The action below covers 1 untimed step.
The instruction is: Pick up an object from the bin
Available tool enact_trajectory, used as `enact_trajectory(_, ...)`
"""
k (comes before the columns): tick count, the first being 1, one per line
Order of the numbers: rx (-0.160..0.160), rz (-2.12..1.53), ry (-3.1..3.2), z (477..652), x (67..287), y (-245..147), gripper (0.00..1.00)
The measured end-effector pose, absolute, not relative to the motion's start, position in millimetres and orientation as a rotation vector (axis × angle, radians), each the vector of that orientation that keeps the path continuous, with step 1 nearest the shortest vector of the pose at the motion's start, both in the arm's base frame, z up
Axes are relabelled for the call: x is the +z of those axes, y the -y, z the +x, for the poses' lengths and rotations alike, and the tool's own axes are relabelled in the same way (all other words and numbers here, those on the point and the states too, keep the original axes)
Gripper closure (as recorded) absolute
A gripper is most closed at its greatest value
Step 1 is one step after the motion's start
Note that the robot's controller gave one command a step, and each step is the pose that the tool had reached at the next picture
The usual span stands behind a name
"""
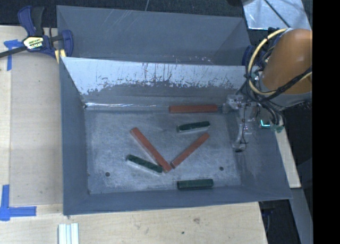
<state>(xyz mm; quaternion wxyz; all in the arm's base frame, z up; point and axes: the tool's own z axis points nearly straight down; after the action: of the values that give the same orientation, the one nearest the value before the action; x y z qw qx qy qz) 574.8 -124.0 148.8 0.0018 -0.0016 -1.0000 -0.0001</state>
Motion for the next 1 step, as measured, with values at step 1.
enact_trajectory(1,0.002,-0.001,3.145,576.8,152.7,123.8,0.00)
